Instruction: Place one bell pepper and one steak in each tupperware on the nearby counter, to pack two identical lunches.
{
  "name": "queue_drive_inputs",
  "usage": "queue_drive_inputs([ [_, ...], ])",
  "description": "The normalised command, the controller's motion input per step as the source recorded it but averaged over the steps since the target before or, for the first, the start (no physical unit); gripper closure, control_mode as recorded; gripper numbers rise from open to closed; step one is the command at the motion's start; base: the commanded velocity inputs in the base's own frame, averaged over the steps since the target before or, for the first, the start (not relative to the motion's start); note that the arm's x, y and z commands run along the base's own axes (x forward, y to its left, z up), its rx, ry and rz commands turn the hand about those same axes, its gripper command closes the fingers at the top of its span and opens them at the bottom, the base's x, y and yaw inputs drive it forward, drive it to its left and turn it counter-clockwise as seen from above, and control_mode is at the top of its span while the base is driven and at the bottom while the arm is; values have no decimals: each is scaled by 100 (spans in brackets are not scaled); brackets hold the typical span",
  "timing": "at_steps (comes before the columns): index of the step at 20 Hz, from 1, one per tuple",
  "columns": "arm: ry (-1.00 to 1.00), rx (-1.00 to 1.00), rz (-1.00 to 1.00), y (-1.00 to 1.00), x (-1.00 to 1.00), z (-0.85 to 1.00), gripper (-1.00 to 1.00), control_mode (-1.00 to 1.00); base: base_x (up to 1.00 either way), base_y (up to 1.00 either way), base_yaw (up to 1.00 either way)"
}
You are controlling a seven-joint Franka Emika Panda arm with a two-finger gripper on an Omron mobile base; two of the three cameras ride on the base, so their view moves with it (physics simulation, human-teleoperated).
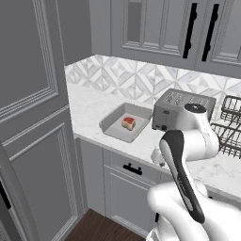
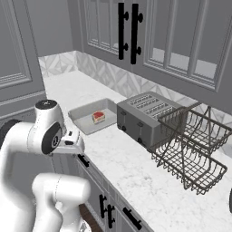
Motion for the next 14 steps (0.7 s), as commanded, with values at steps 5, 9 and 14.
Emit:
queue_drive_inputs([
  [5, 0, 0, 0, 0, 0, 0, -100, 100, -95, 35, 1],
  [9, 0, 0, 0, 0, 0, 0, -100, 100, -100, 67, 27],
  [14, 0, 0, 0, 0, 0, 0, -100, 100, -49, 77, 63],
])
